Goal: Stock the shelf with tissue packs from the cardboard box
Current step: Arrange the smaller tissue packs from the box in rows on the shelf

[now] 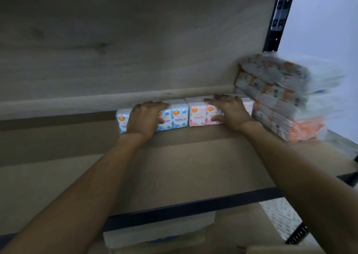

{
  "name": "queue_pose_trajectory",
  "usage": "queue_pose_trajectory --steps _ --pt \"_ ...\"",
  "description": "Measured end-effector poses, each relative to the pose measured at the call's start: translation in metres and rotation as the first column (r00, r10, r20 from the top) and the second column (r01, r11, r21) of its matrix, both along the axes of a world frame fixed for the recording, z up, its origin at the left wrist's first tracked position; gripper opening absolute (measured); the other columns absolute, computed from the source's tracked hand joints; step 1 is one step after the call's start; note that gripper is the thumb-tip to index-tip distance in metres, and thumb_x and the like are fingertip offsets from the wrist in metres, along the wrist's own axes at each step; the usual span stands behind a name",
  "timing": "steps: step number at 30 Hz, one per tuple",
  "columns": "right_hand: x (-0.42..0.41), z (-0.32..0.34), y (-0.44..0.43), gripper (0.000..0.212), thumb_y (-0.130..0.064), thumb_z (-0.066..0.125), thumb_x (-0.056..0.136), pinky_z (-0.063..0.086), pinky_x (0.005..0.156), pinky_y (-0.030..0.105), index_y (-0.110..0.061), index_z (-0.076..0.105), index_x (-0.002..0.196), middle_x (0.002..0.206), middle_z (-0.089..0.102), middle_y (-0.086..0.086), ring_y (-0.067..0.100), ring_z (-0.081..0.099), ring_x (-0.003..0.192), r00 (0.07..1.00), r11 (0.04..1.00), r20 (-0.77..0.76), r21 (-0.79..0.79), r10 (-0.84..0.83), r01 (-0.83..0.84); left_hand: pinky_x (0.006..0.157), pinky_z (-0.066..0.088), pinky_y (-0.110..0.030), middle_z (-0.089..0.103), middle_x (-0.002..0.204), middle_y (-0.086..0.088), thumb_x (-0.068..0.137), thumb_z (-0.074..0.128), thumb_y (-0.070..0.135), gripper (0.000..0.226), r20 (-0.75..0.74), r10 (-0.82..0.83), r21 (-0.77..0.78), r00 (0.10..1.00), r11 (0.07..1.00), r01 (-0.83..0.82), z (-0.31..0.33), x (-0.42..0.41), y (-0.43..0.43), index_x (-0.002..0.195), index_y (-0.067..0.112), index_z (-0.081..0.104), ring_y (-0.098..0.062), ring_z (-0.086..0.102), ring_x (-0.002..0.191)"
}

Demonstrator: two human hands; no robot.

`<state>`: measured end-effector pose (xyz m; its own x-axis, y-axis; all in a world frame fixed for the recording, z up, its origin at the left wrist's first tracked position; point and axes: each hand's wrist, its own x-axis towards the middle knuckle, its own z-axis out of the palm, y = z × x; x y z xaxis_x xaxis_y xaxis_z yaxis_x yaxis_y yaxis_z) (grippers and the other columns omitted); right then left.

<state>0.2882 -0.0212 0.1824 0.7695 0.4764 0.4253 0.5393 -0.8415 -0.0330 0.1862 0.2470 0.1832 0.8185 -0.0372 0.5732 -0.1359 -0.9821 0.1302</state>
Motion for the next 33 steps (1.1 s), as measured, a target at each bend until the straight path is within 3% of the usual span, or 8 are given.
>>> queue_pose_trajectory --steps 3,7,14,26,33 --pt "0.014 0.0 0.001 0.069 -0.036 0.071 0.079 0.018 0.108 0.046 -0.038 0.039 0.141 0.151 0.036 0.006 0.023 0.031 0.139 1.0 1.0 -0.003 0.019 0.01 -0.01 0.091 0.043 -0.033 0.066 0.122 0.0 0.076 0.074 0.01 0.053 0.019 -0.033 -0.027 0.999 0.999 0.033 -0.001 0.015 0.003 0.125 0.025 0.061 -0.02 0.062 0.102" --pt "0.031 0.002 0.0 0.07 -0.034 0.071 0.079 0.013 0.112 0.044 -0.039 0.038 0.141 0.153 0.032 0.004 0.021 0.027 0.142 0.999 0.998 -0.036 0.058 0.034 -0.032 0.103 0.039 -0.039 0.06 0.132 -0.001 0.078 0.073 0.018 0.054 0.007 -0.045 -0.007 0.999 0.999 0.045 -0.003 0.035 0.01 0.129 0.026 0.059 -0.022 0.057 0.116" --pt "0.059 -0.001 0.002 0.069 -0.035 0.069 0.082 0.008 0.114 0.044 -0.041 0.035 0.141 0.155 0.029 0.0 0.02 0.024 0.142 0.999 0.998 -0.04 0.052 0.024 -0.022 0.115 0.02 -0.035 0.048 0.144 0.004 0.088 0.063 0.023 0.05 -0.026 -0.007 -0.029 1.0 1.0 0.006 -0.007 0.059 0.014 0.136 0.033 0.049 -0.017 0.04 0.133" --pt "0.083 -0.002 0.01 0.066 -0.034 0.067 0.084 0.003 0.116 0.045 -0.037 0.035 0.142 0.155 0.027 0.001 0.02 0.02 0.144 0.999 0.995 -0.037 0.088 0.04 -0.037 0.114 0.014 -0.035 0.044 0.147 0.003 0.089 0.062 0.026 0.052 -0.044 -0.02 -0.053 0.999 0.998 0.018 -0.009 0.093 0.022 0.138 0.032 0.046 -0.018 0.033 0.139" --pt "0.094 -0.006 0.008 0.067 -0.034 0.068 0.083 0.006 0.116 0.047 -0.037 0.036 0.142 0.155 0.029 0.001 0.019 0.021 0.143 0.997 0.992 -0.017 0.103 0.071 -0.069 0.113 0.019 -0.038 0.046 0.145 0.002 0.088 0.064 0.026 0.053 -0.017 -0.026 -0.032 1.0 0.999 0.026 -0.01 0.1 0.026 0.137 0.032 0.047 -0.018 0.038 0.135"
